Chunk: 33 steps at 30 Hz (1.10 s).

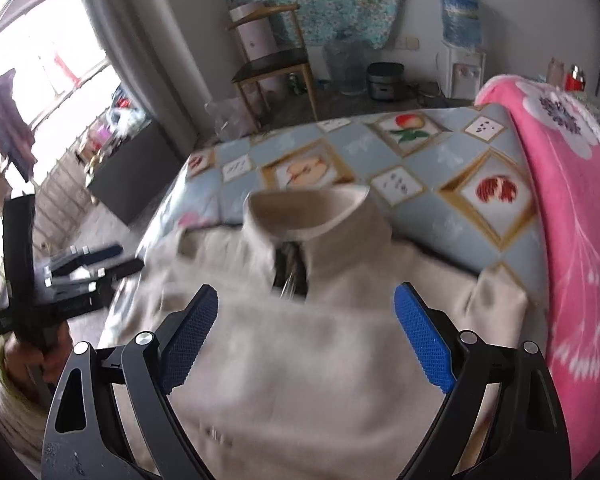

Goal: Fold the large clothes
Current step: 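Grasp the jacket hem edge with the left gripper while the right gripper grasps it too, then lift the held hem with both grippers and fold it over toward the collar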

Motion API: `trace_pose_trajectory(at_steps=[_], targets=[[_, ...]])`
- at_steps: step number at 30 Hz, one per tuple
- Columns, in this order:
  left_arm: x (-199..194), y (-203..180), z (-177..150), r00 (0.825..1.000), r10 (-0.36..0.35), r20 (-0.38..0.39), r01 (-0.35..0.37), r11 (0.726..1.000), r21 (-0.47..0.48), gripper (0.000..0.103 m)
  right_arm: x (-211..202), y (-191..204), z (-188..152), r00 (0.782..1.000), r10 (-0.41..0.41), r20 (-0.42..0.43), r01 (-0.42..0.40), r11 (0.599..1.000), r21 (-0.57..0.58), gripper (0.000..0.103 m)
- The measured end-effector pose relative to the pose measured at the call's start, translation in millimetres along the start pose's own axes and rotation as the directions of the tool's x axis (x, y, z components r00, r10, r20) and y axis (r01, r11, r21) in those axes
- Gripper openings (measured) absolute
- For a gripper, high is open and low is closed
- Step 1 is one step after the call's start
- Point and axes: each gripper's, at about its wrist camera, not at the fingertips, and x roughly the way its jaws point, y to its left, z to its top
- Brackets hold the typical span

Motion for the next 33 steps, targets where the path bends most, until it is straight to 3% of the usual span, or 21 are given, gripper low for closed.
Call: trace_pose_trajectory(at_steps=[5,8,10,12,14,16,19,21,24,26,28,30,32,33], targets=[[63,0,56,0.984,-0.135,-0.115,0.121,0.985,-0.125,0.066,60,-35,60,0.998,-0.019,-0.067,0.025,0.996,0.088,0.087],[96,-12,77,0.987,-0.104,-0.126,0.090,0.990,-0.107,0.066,94,-49,76,0.993,-0.025,-0.118,0.040,0.991,0.128,0.084],[112,-18,83,0.992,-0.061,-0.112,0.052,0.995,-0.081,0.065,114,-56,79,0.987,-0.007,-0.158,0.032,0.988,0.154,0.073],[119,-22,86,0.994,-0.070,-0.085,0.064,0.996,-0.069,0.051,122,-62,75,0.983,0.026,-0.183,0.005,0.986,0.166,0.057],[119,-26,83,0.990,-0.123,-0.072,0.119,0.992,-0.051,0.013,117,-61,67,0.983,0.073,-0.168,-0.046,0.986,0.161,0.027],[108,-32,78,0.988,-0.148,-0.039,0.148,0.989,0.002,0.001,100,-55,55,0.986,0.090,-0.140,-0.074,0.991,0.114,0.012],[88,-43,61,0.988,-0.155,0.013,0.153,0.980,0.125,0.000,74,-44,36,0.990,0.096,-0.103,-0.093,0.995,0.032,0.005],[80,-49,49,0.984,-0.176,0.023,0.169,0.969,0.181,0.000,66,-40,22,0.988,0.114,-0.107,-0.114,0.993,0.008,0.004],[74,-57,27,0.985,-0.173,0.015,0.163,0.953,0.257,0.000,67,-30,-2,0.988,0.071,-0.140,-0.082,0.994,-0.075,0.004],[75,-58,22,0.986,-0.164,0.016,0.154,0.951,0.269,0.000,69,-28,-11,0.988,0.038,-0.153,-0.054,0.993,-0.101,0.004],[75,-52,25,0.987,-0.158,0.021,0.148,0.960,0.238,0.000,63,-37,-5,0.993,0.036,-0.113,-0.043,0.998,-0.055,0.006],[78,-42,43,0.985,-0.168,0.032,0.162,0.976,0.142,0.013,56,-53,13,0.996,0.068,-0.051,-0.066,0.997,0.036,0.018],[83,-35,60,0.981,-0.191,0.036,0.189,0.981,0.053,0.049,55,-64,35,0.996,0.091,-0.003,-0.090,0.991,0.103,0.048],[89,-35,70,0.981,-0.191,0.021,0.191,0.981,0.024,0.052,65,-66,51,0.995,0.100,-0.023,-0.097,0.989,0.116,0.052]])
